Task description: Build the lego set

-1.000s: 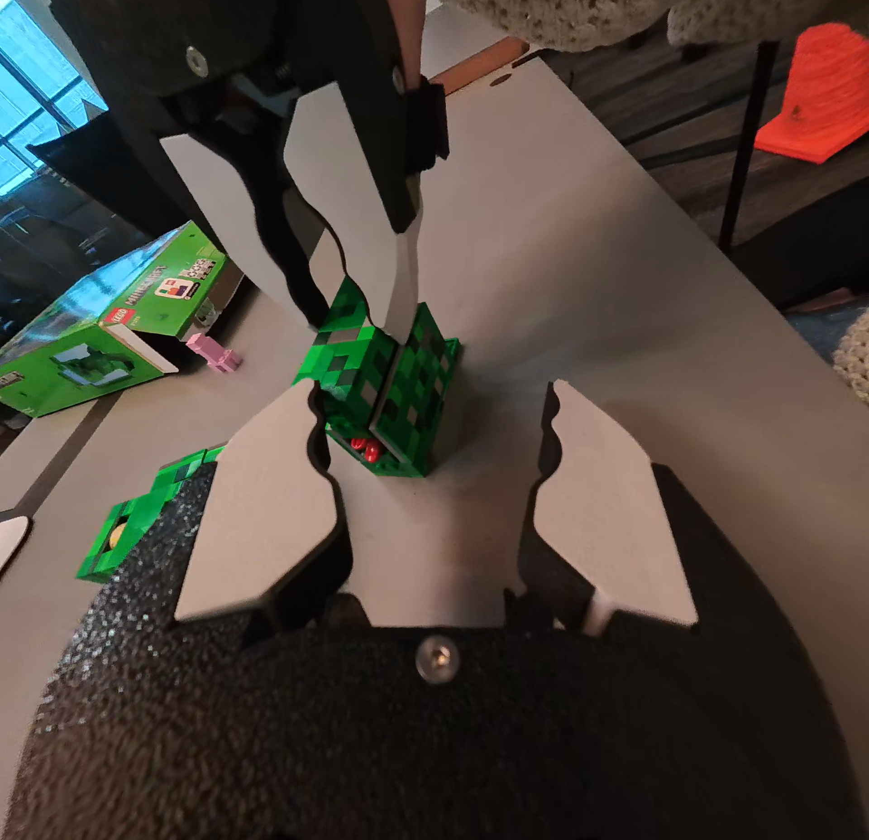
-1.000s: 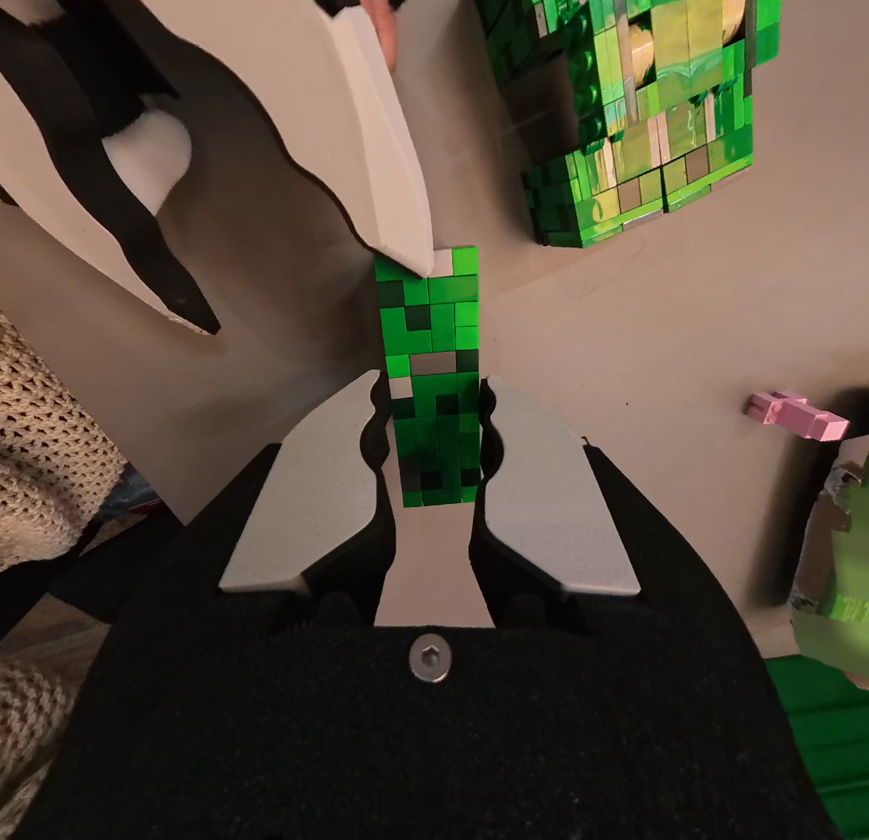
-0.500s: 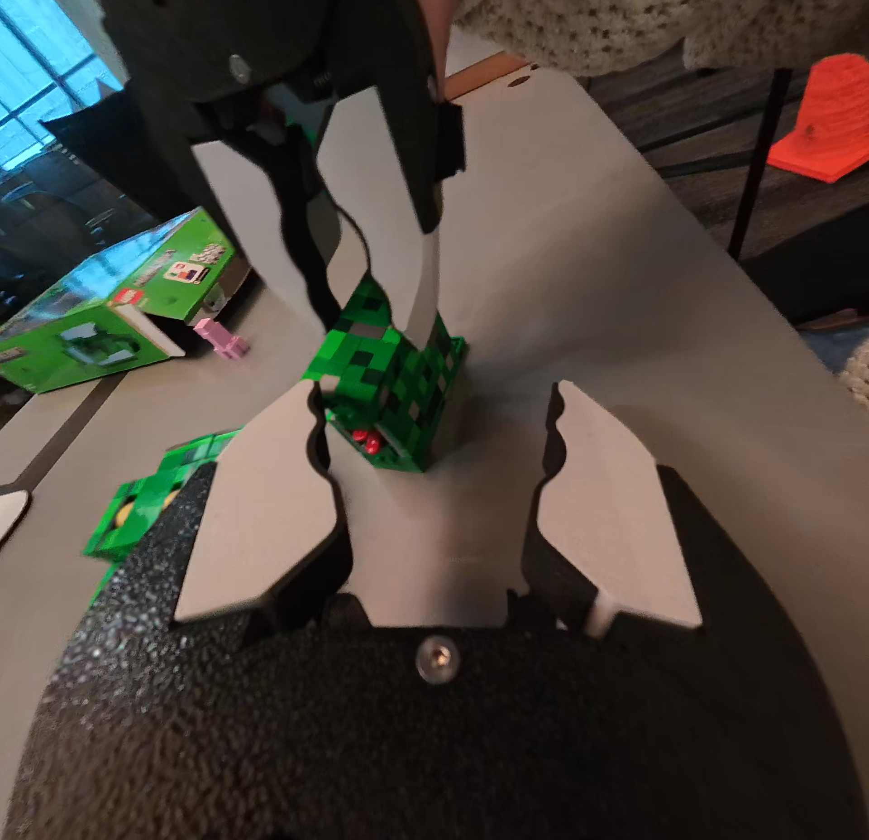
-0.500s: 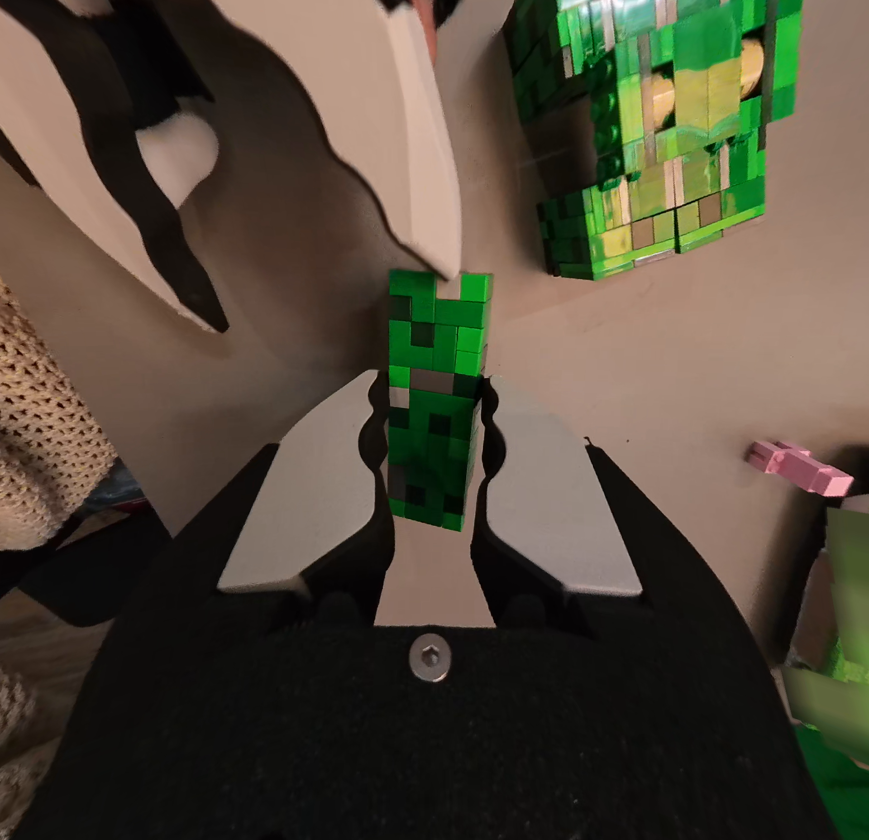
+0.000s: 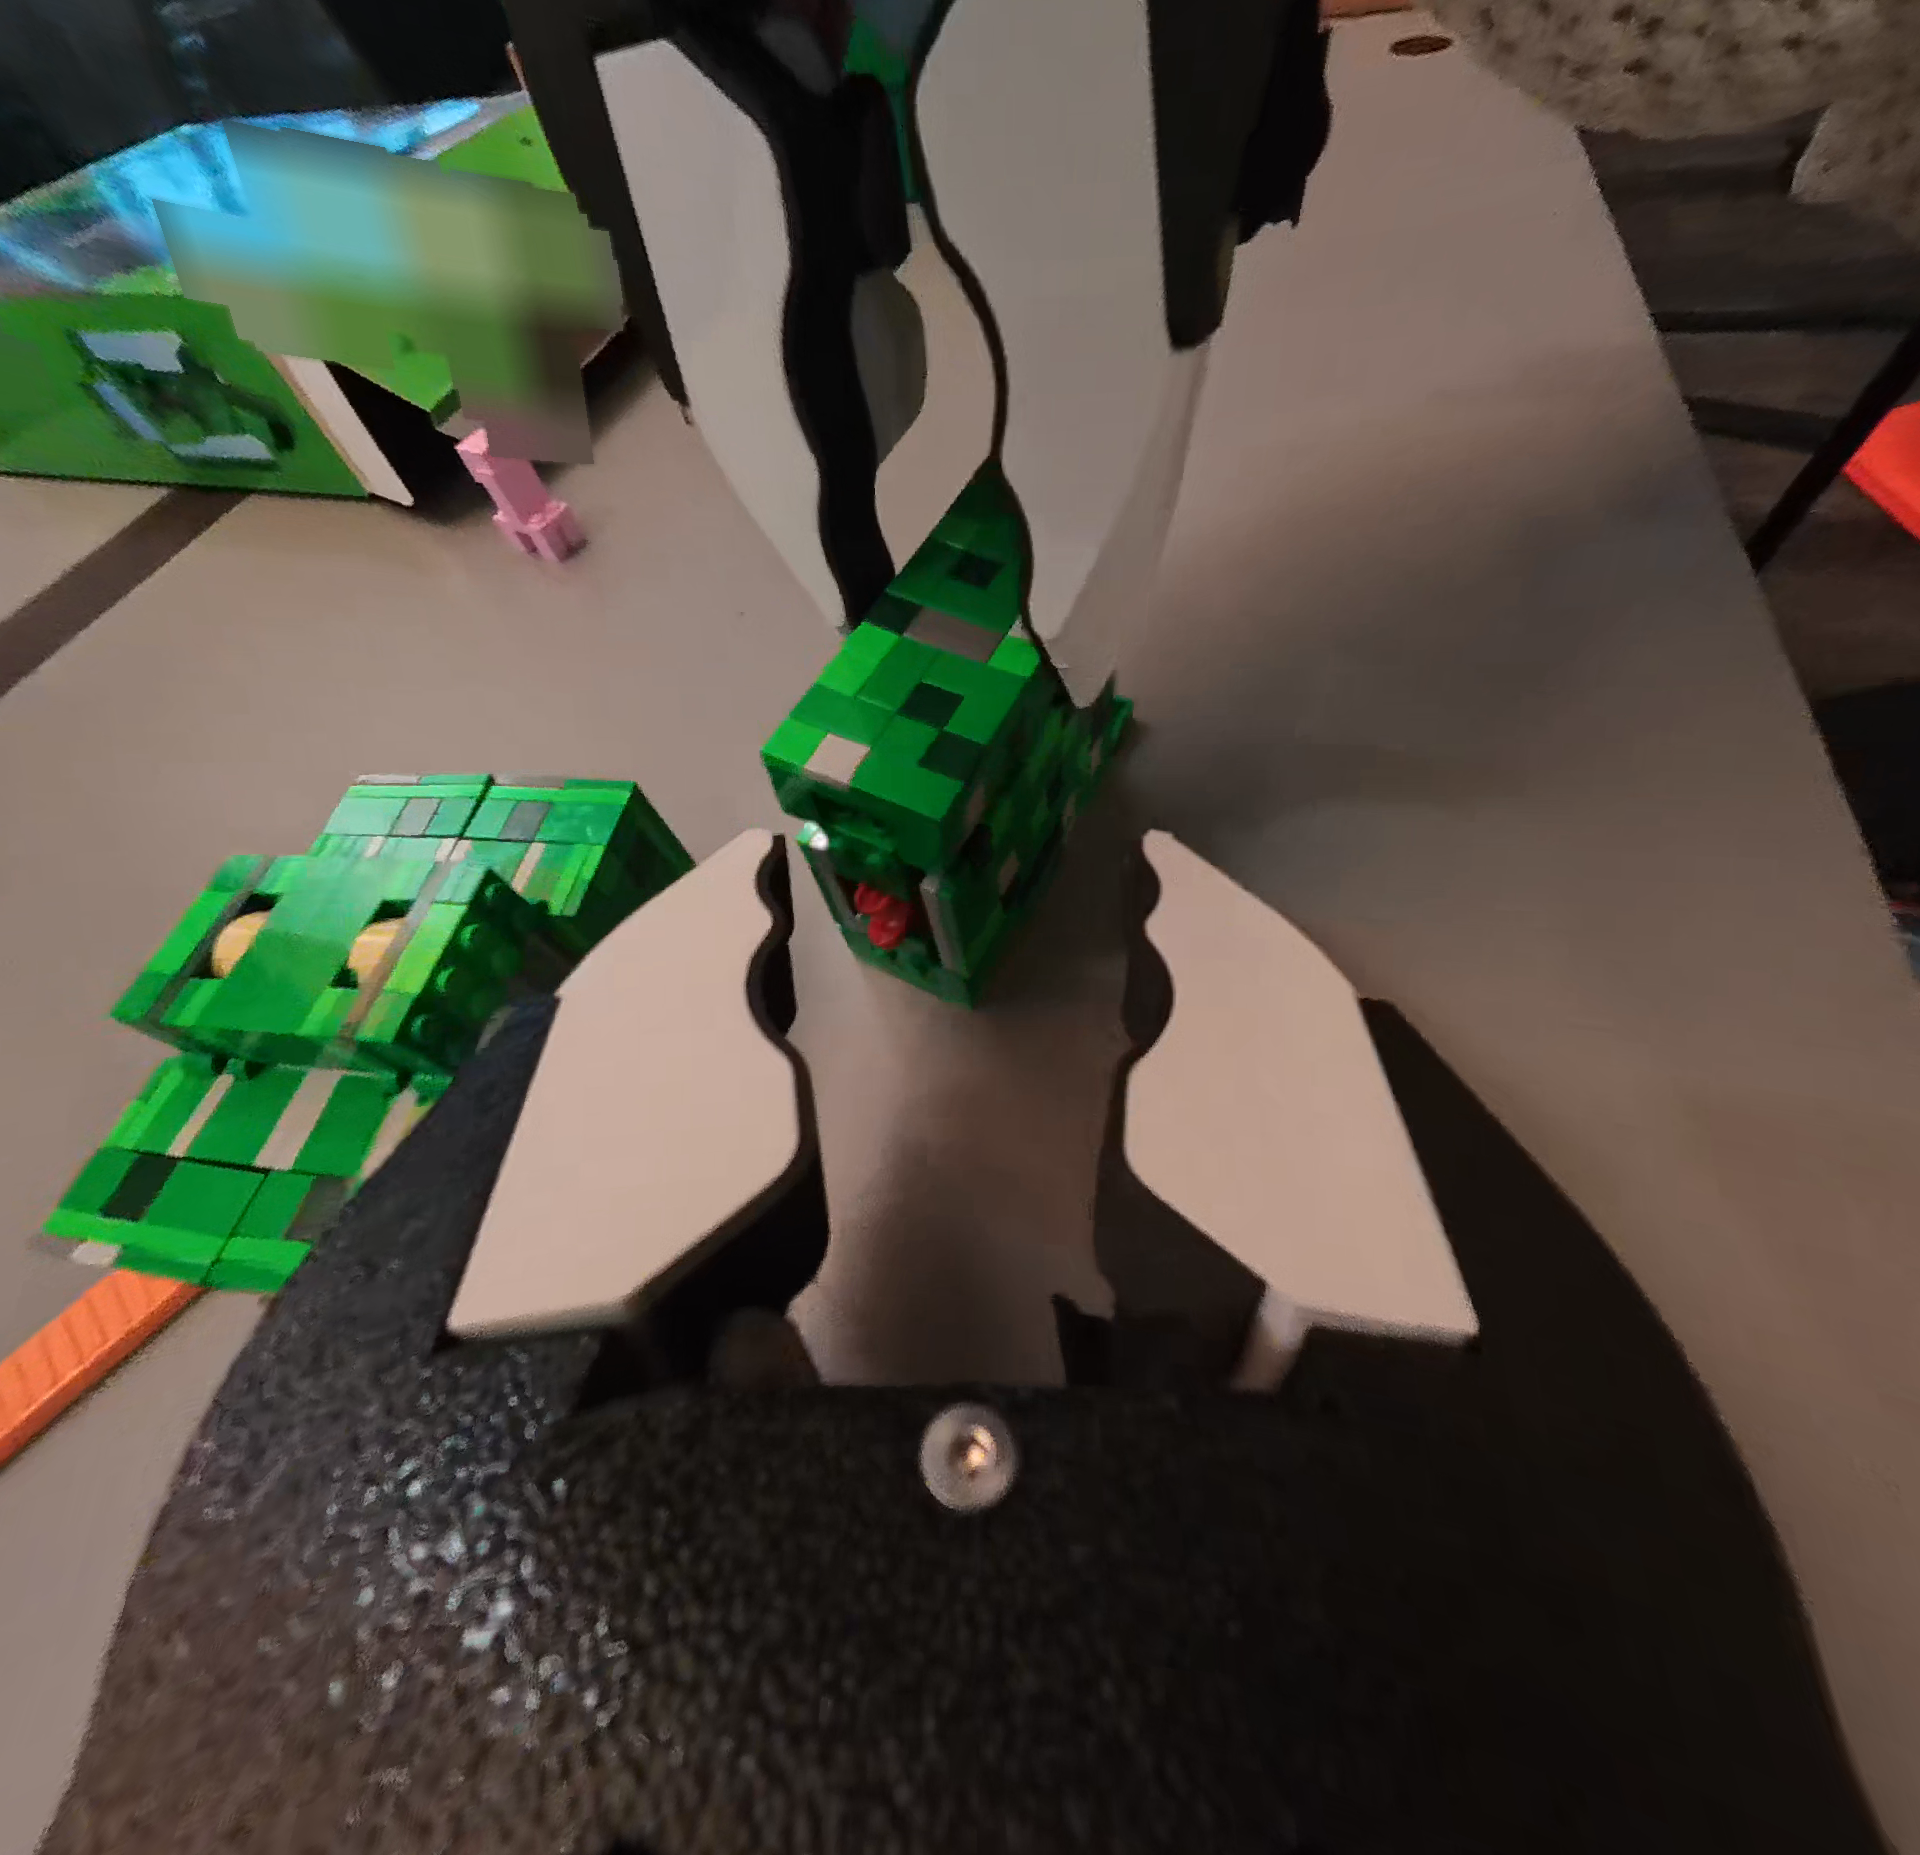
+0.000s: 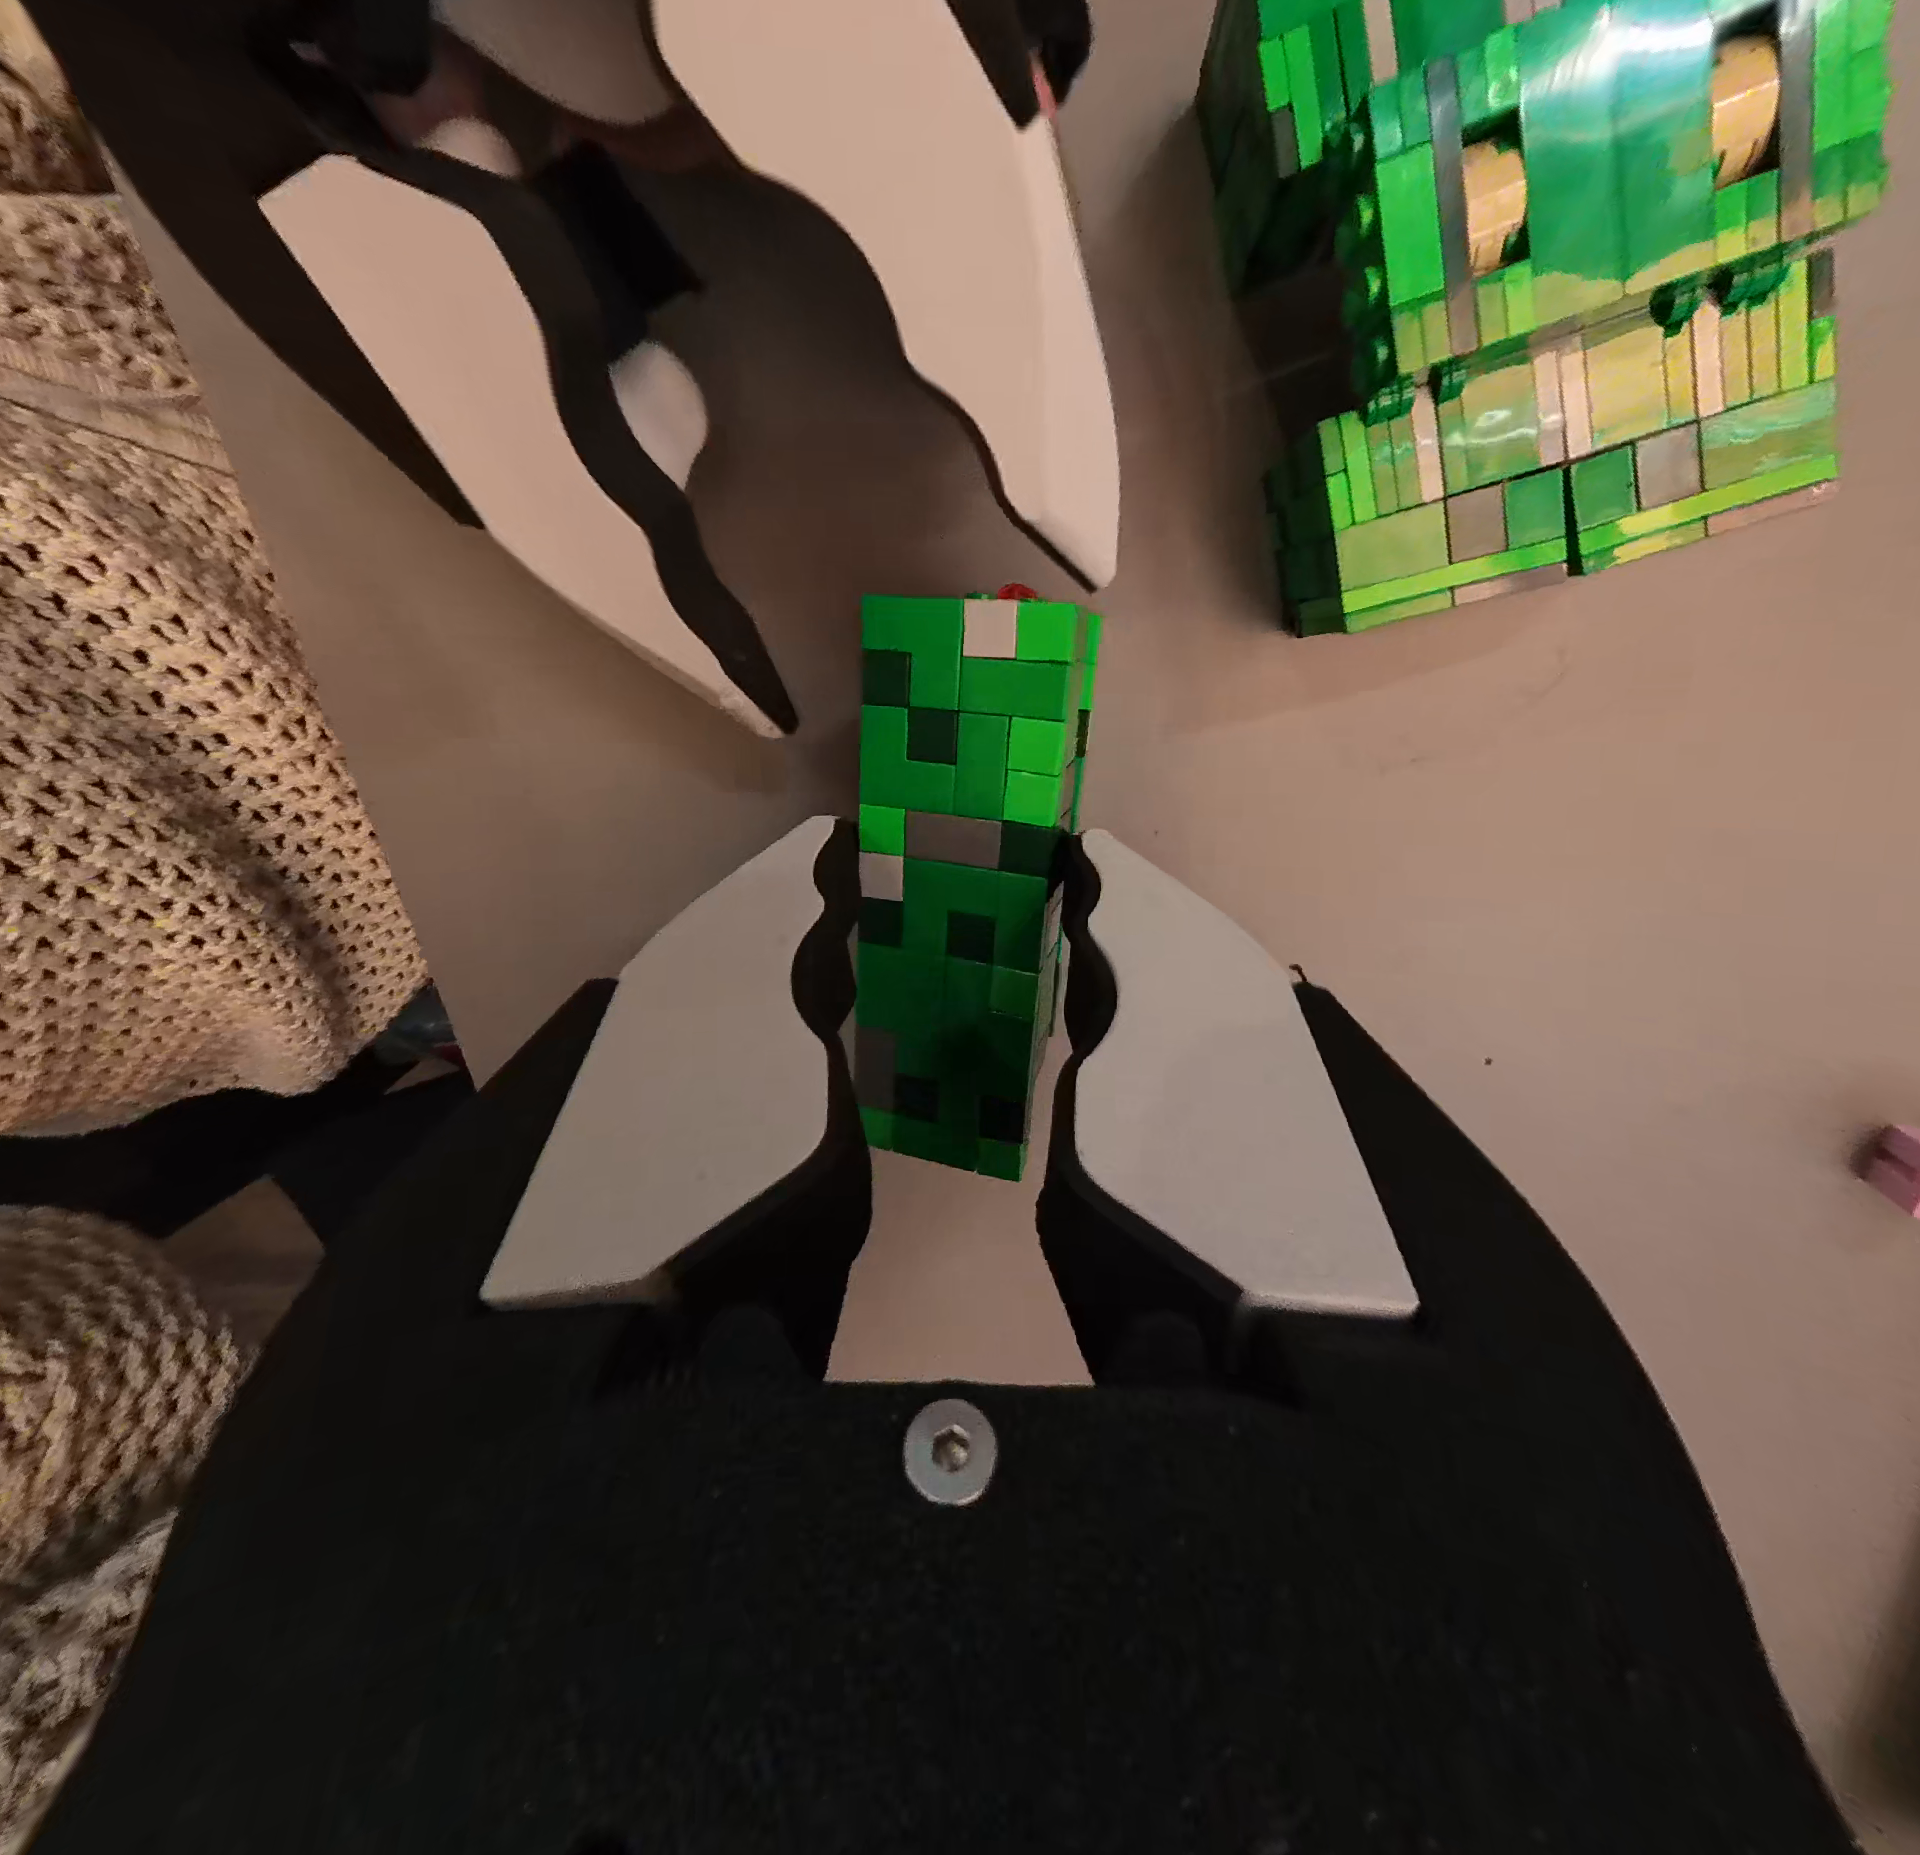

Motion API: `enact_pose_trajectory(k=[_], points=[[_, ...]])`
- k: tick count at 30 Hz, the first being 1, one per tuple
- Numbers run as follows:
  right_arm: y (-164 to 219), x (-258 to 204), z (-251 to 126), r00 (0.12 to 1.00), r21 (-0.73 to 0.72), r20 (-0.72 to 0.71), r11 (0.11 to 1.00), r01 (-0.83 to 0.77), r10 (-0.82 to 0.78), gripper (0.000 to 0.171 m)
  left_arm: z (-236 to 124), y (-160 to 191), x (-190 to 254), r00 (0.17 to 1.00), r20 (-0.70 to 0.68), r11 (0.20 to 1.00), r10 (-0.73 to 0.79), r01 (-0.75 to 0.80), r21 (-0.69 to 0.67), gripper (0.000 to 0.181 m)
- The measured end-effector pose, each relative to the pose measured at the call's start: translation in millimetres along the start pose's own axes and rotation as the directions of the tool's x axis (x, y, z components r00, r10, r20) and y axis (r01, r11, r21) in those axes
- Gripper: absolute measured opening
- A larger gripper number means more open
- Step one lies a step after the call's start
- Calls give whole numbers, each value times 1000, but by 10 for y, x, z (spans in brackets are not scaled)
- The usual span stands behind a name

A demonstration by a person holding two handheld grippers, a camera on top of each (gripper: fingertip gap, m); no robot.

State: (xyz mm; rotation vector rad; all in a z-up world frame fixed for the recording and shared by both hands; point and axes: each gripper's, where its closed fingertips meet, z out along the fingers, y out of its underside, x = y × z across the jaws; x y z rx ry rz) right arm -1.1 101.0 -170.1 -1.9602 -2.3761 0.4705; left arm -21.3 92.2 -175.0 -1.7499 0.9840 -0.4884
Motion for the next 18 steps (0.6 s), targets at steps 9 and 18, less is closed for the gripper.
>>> enact_pose_trajectory(k=[9, 18], points=[[67, -117, -13, 982, 62, 138, 991, 118, -126, 36, 135, 141, 3, 1000, -4, 994, -29, 28, -103, 59], [77, -112, -10, 986, 28, 117, 993, 113, -115, 37, 259, 300, 57, 998, -19, 971, 57, -60, -231, 42]])
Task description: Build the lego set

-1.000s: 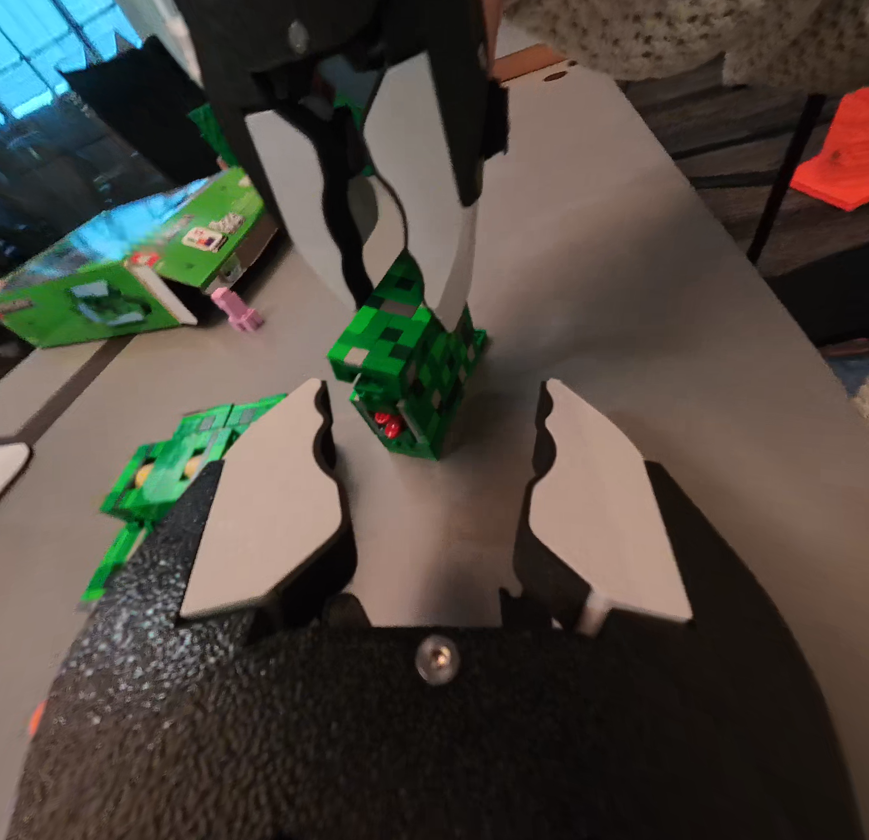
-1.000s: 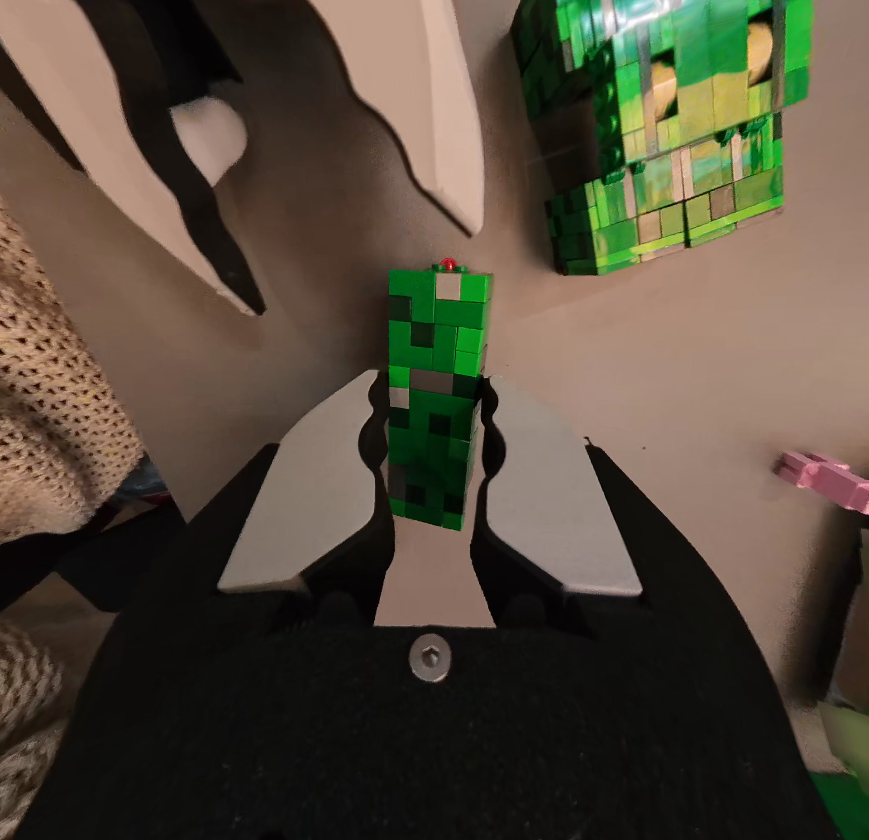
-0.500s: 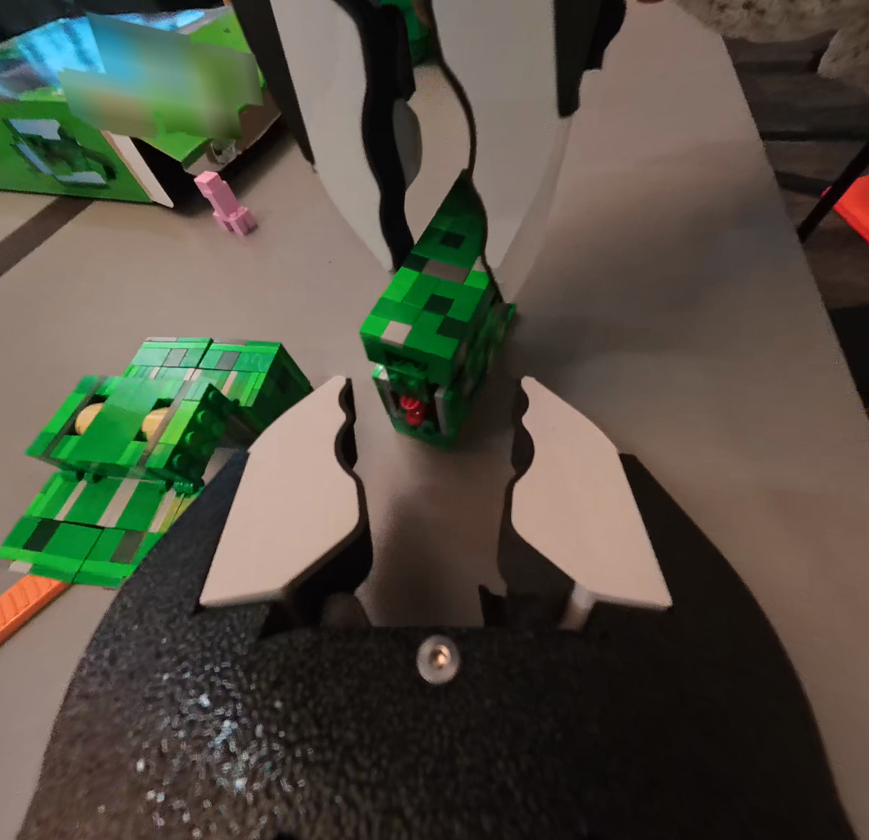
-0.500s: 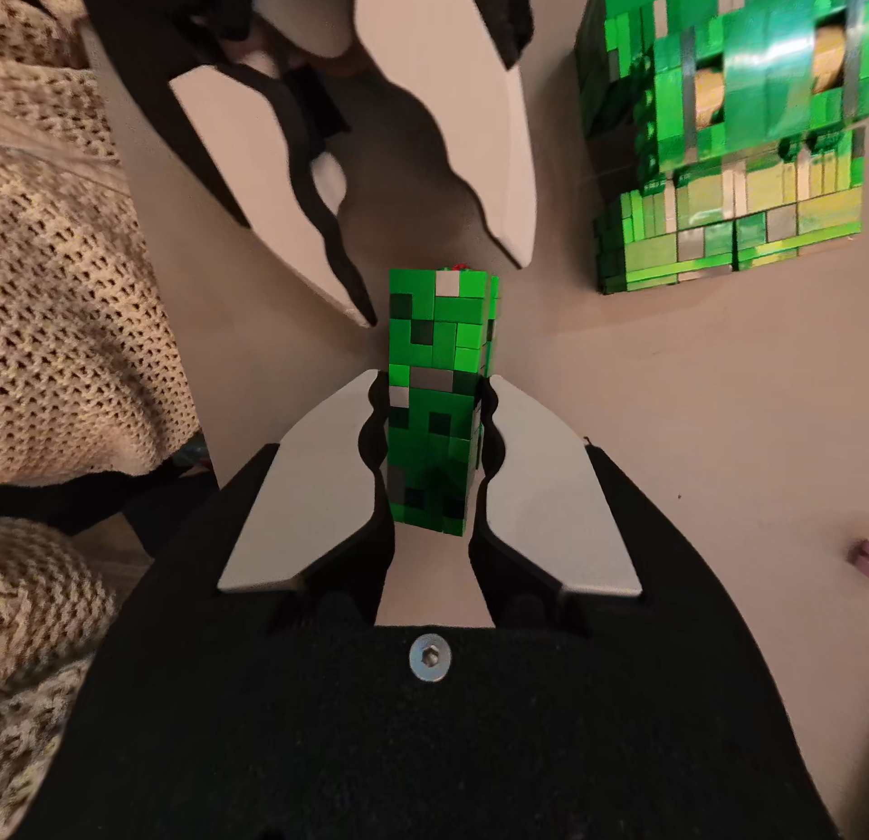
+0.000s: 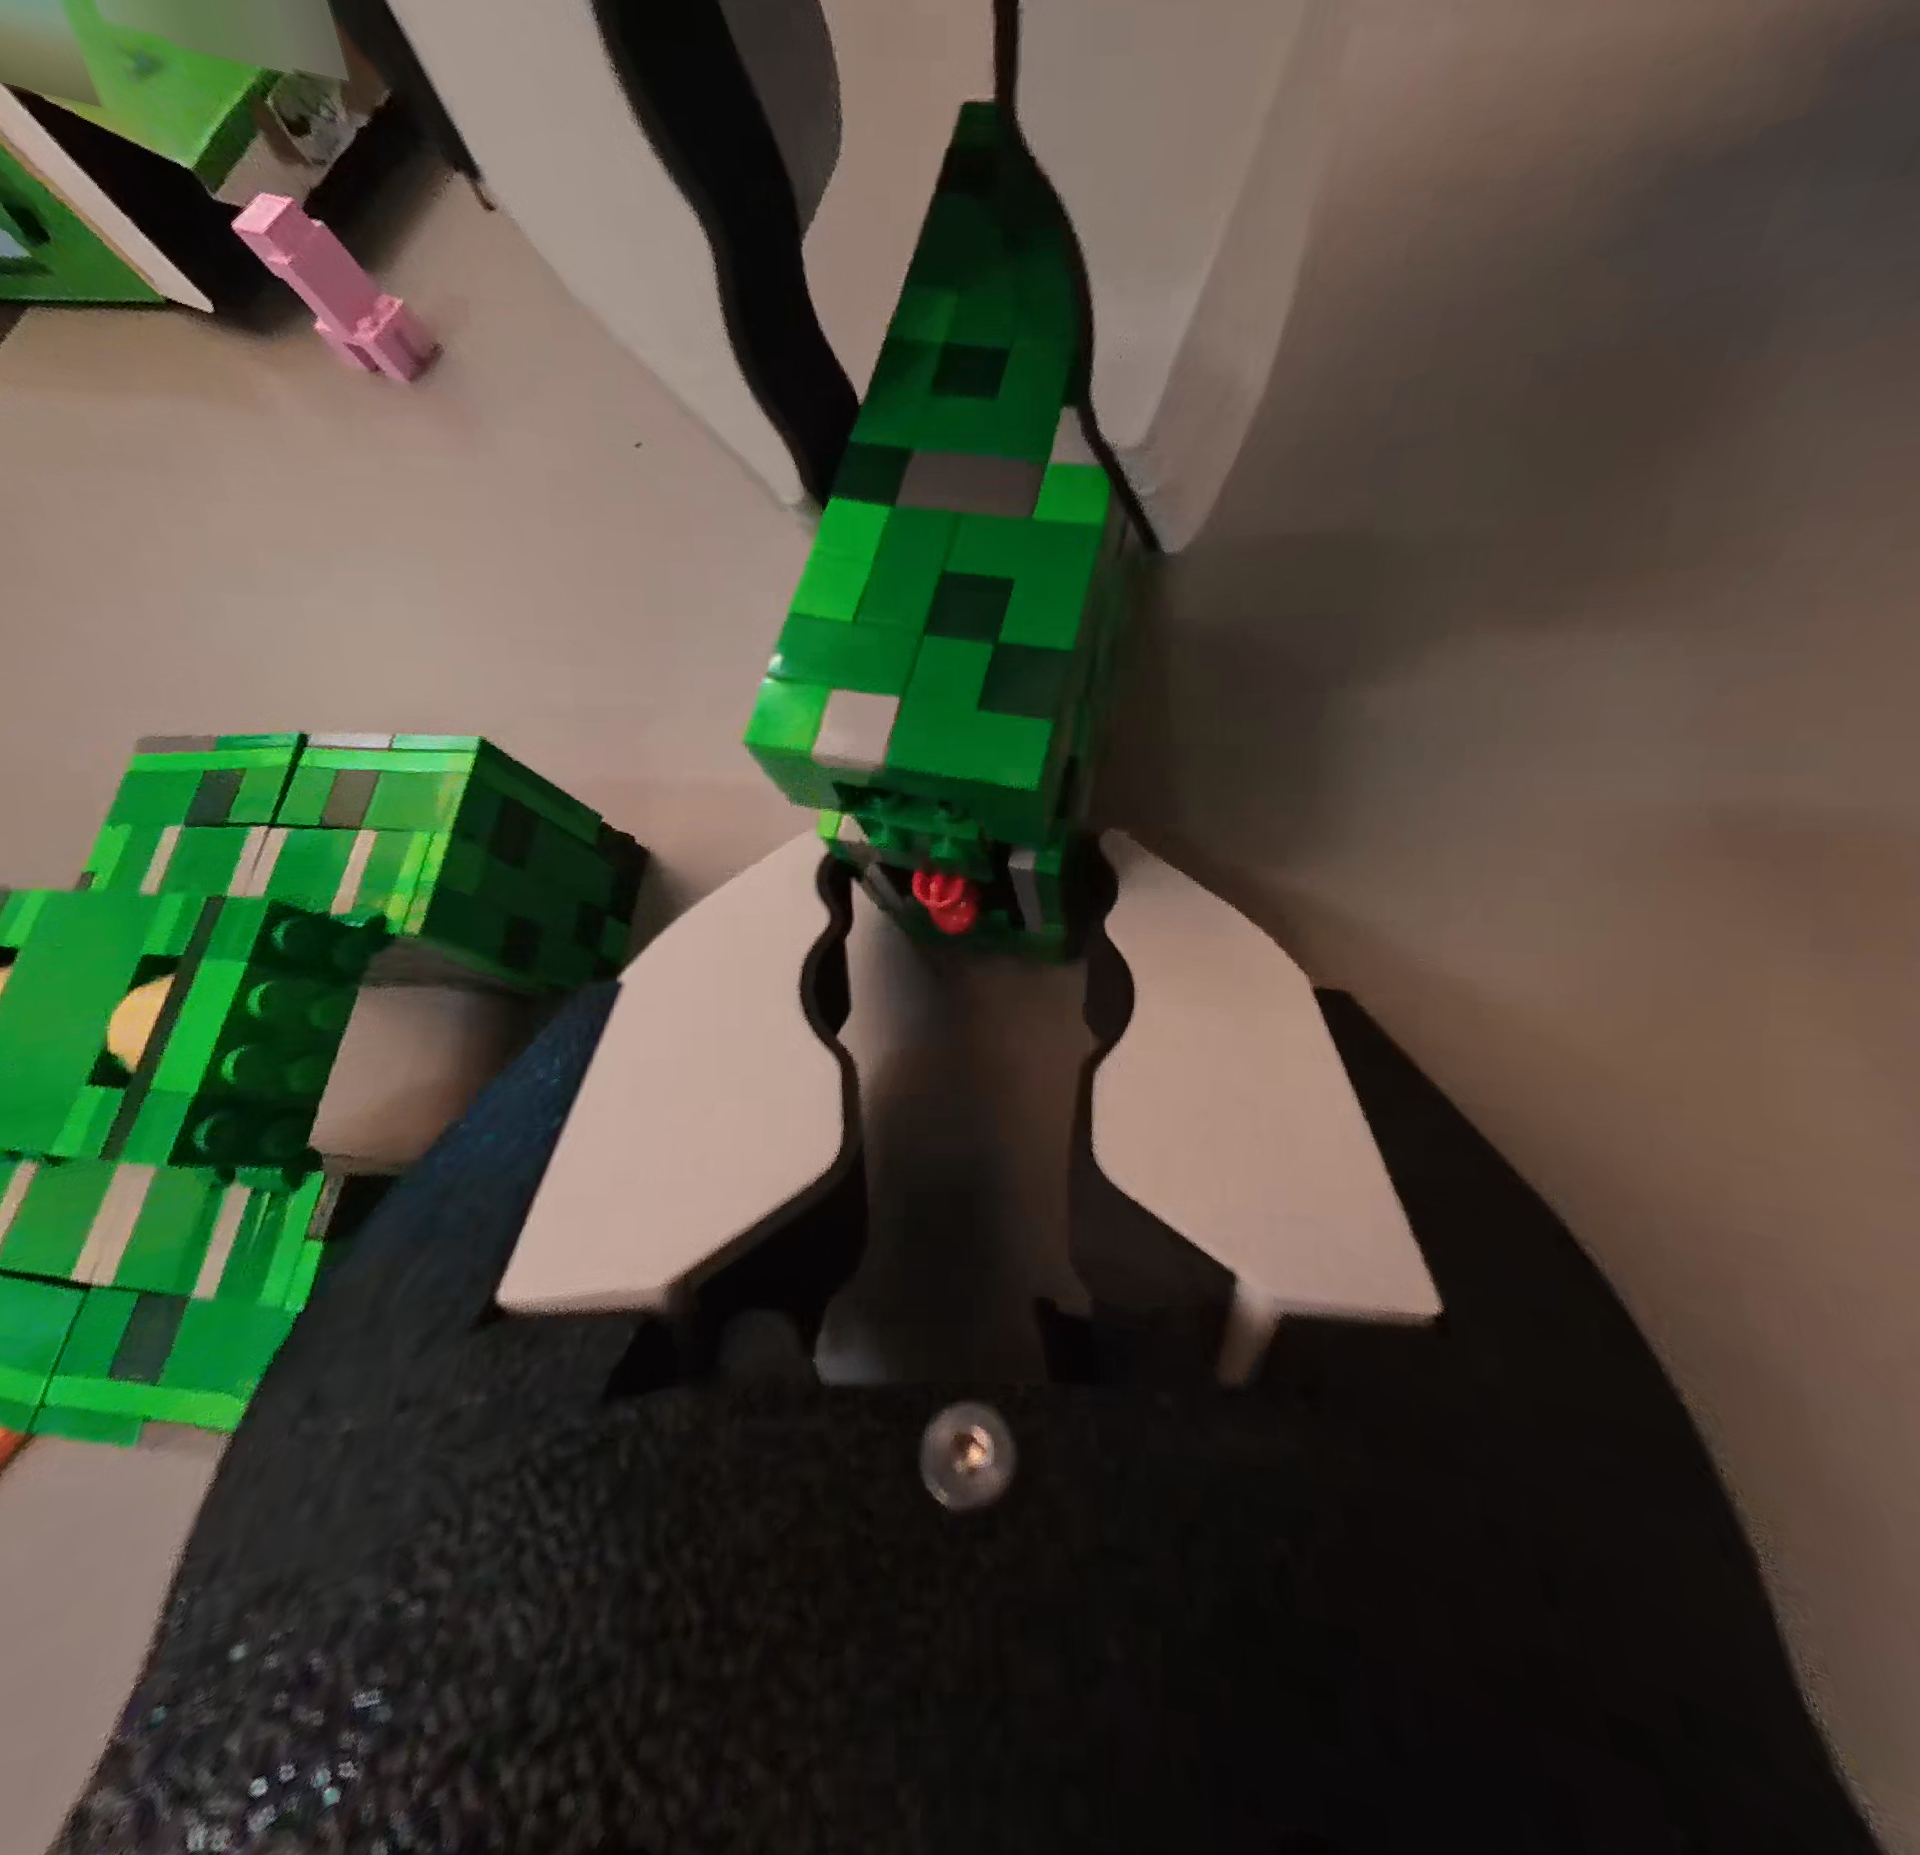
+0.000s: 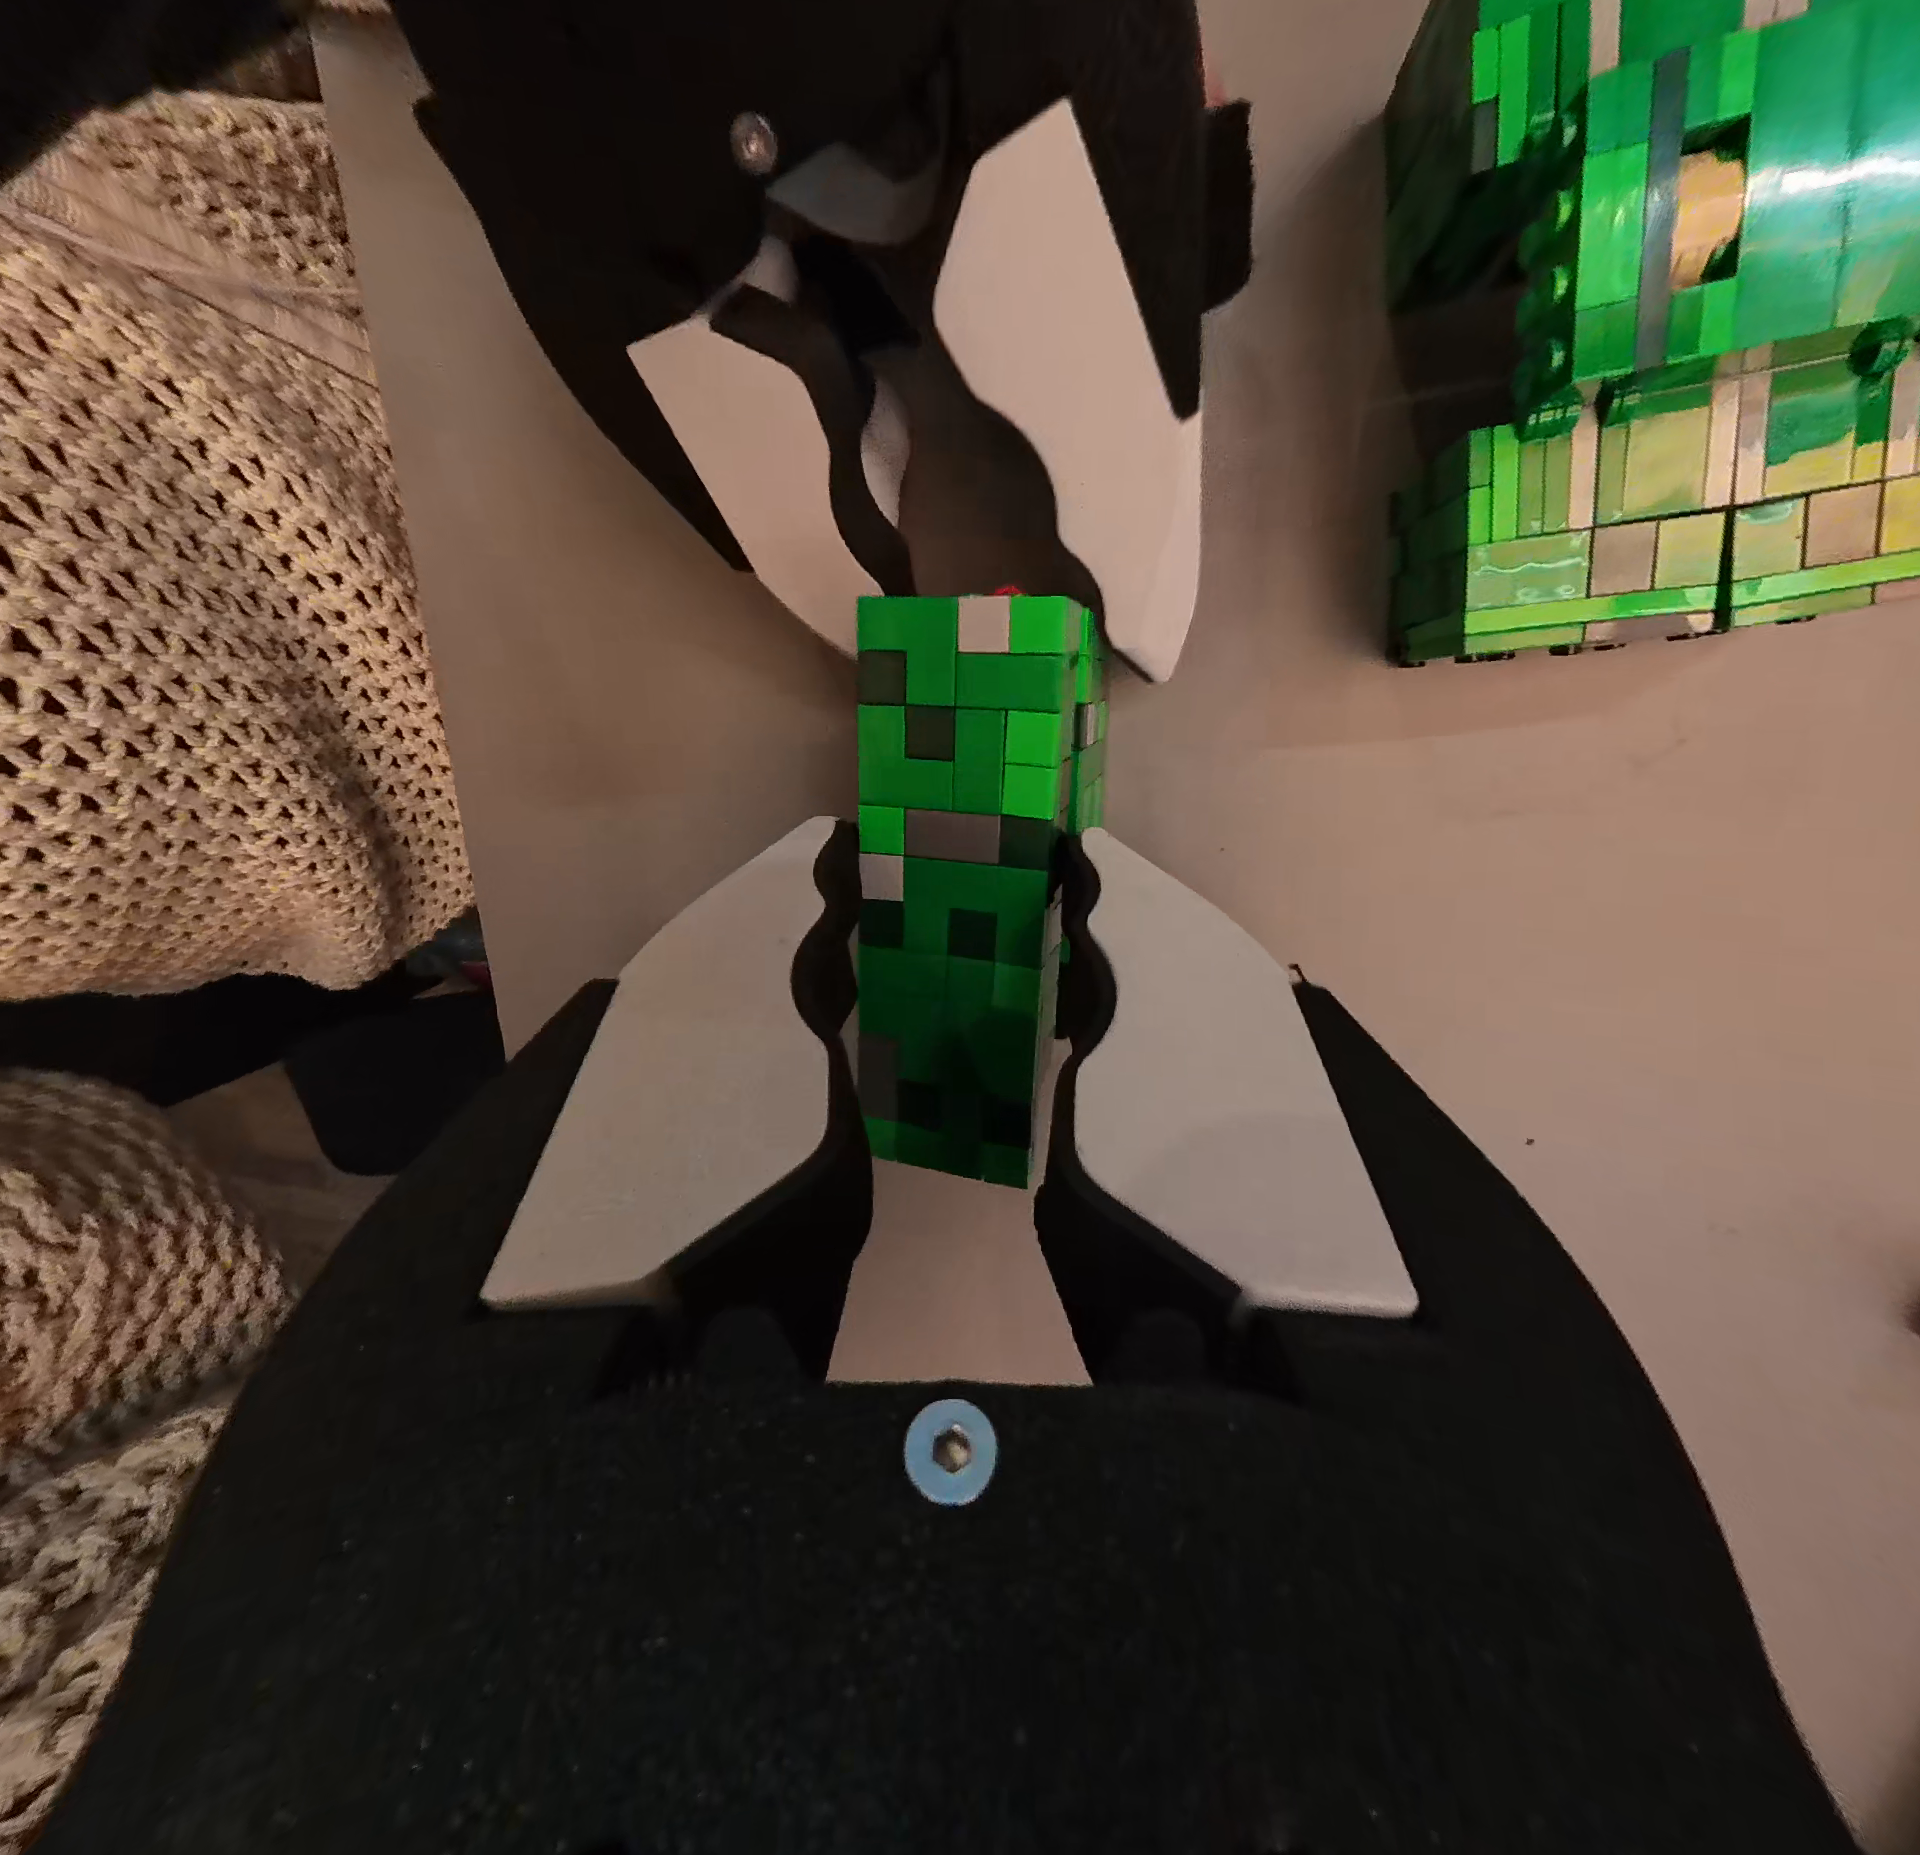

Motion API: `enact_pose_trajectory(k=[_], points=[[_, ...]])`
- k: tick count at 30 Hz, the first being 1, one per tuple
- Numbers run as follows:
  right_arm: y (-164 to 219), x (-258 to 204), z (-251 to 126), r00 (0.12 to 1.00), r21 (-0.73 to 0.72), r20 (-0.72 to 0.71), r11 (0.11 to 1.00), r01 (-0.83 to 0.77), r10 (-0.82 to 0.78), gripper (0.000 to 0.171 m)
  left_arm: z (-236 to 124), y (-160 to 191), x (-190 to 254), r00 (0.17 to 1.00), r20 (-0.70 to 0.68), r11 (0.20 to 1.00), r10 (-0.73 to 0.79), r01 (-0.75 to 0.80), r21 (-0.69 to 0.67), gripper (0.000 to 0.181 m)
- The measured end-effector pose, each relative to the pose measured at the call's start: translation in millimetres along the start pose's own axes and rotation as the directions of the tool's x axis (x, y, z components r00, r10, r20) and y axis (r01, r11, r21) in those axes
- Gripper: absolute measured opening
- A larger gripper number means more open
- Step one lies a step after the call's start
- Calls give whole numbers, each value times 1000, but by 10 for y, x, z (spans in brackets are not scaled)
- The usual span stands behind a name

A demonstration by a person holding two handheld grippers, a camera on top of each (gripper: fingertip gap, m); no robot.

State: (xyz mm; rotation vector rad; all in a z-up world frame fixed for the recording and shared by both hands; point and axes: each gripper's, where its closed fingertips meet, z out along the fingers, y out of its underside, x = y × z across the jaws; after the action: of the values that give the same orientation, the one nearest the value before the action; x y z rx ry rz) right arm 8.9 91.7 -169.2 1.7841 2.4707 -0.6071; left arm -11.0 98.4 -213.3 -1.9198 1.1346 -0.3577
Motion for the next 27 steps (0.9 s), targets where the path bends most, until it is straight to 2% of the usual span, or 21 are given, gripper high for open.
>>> enact_pose_trajectory(k=[10, 15, 20, 25, 27], points=[[6, 24, 15, 999, -13, -46, 1000, -1, 0, 37, -1, -3, 13, 999, -39, 1000, -29, 29, 3, 40], [43, 52, 20, 996, 5, -92, 1000, -4, 5, 44, 0, -3, 17, 999, -44, 1000, -29, 30, 3, 39], [82, 72, -105, 983, 70, -182, 998, 9, 4, 49, 0, -2, 17, 999, -43, 1000, -27, 28, 3, 39], [58, -5, -250, 972, 209, -236, 975, 70, -19, 39, -1, -2, 16, 999, -44, 1000, -27, 28, 3, 39], [111, -9, -198, 973, 201, -232, 978, 59, -11, 36, -2, -2, 15, 999, -44, 1000, -27, 28, 3, 39]])
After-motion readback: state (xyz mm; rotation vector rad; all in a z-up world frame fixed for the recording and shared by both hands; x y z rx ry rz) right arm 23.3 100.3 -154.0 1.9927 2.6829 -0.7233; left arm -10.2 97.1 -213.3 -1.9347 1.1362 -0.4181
